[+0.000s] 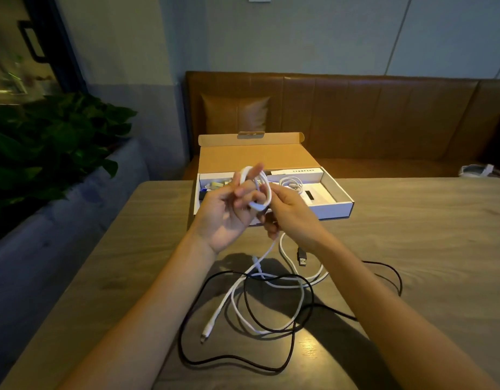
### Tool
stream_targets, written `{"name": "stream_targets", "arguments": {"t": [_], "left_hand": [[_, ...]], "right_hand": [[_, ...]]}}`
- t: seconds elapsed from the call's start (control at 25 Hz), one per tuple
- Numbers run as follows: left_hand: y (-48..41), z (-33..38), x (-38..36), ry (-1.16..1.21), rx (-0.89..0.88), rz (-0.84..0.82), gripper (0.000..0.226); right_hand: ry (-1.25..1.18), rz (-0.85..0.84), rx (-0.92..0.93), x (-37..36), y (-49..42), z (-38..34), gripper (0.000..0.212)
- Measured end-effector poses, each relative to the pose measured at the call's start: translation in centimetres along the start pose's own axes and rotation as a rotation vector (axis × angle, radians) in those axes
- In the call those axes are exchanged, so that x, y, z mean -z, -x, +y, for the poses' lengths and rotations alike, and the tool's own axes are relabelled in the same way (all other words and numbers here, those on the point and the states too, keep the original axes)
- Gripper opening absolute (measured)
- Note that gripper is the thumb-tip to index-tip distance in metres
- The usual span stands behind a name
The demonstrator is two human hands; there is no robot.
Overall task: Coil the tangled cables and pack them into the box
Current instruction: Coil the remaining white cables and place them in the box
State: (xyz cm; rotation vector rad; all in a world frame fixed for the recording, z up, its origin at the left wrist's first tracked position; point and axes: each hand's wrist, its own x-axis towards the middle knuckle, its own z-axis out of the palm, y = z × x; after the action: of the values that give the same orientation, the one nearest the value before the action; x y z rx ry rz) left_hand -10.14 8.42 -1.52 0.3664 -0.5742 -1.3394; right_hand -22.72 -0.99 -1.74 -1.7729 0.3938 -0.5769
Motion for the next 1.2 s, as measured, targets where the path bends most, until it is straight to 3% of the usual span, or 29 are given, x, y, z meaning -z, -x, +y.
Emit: {"name": "stream_targets", "arguments": {"t": [0.2,0.28,0.36,0.44,0.6,0.72,0.88,1.04,1.2], "left_hand": [[-0.6,-1.0,-1.2,-0.443,-0.260,0.247,0.031],[-0.5,-0.9,-1.0,-0.887,-0.353,0.334,0.025],[-0.2,-0.5,-0.3,-1.347,-0.433,0.298,0.026],[-0.1,-0.2,0.4,-1.650,-0.460,0.214,0.025],[0.2,0.7,0.5,-1.964,-0.348,0.238,0.022],[0.3,1.5,0.3,-1.848,-0.123,0.263,0.034],[1.0,2.3,-0.3,-1.077,0.095,0.174,0.046],[0.8,1.6,0.1,-0.364,0.062,0.201,0.043],[0.0,0.3,0.5,-0.168,-0.041,0.303,0.041]], "right_hand": [[0.011,-0.019,-0.231,-1.3,0.2,0.2,0.035],[0.025,-0.091,-0.290,-1.5,0.5,-0.2,0.027],[0.092,-0.107,-0.278,-1.3,0.5,-0.6,0.022],[0.131,-0.081,-0.250,-0.7,0.6,-1.3,0.019],[0.256,0.016,-0.125,0.6,0.8,-2.4,0.014],[0.356,0.138,0.079,1.1,0.6,-2.2,0.012],[0.274,0.175,0.184,2.0,0.3,-1.4,0.013],[0.198,0.129,0.151,1.3,0.4,-0.7,0.018],[0.208,0.145,0.084,0.1,0.2,-0.3,0.027]]}}
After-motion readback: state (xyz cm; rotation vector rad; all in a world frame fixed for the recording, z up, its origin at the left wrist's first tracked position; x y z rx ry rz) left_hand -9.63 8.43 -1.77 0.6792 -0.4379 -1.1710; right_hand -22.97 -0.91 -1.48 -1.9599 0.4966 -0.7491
